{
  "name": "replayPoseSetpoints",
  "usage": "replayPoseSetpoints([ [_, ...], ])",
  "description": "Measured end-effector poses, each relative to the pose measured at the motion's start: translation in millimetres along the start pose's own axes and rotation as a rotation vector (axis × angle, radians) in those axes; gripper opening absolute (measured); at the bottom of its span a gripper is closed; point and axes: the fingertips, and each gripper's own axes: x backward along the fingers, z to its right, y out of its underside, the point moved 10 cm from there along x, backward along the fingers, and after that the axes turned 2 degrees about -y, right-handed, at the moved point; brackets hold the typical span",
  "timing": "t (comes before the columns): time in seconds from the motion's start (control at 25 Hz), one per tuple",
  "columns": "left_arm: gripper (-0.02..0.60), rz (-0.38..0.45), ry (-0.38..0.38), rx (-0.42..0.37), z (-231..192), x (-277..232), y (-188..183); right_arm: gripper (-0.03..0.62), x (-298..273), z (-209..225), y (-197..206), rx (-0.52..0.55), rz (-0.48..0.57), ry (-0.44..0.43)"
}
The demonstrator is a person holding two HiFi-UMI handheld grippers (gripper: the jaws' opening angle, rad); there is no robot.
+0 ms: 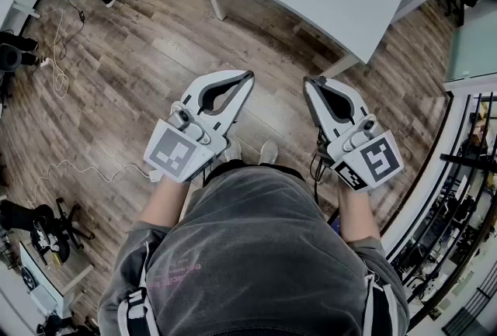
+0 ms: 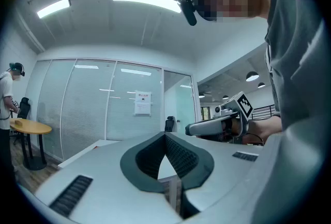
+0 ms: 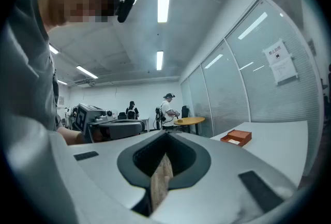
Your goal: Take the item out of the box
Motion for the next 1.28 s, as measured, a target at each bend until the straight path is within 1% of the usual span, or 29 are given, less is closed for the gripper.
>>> replayPoseSetpoints([
  [0.44, 0.011, -0.005, -0.004, -0.002, 3, -15, 6, 0.005, 5, 17, 4, -0.008, 0.007, 0.005],
  [0.68, 0.011, -0.018, -0.017, -0.011, 19, -23, 9, 0.005, 23, 27, 9, -0.04, 0.016, -0.023],
  [1.0, 0.011, -0.046, -0.038, -0.012, 46, -25, 14, 0.005, 52, 35, 16, -0.053, 0.014, -0.028],
  [1.28, 0.011, -0.055, -0.053, -0.013, 58, -30, 17, 0.005, 64, 45, 22, -0.07, 0.01, -0.034],
])
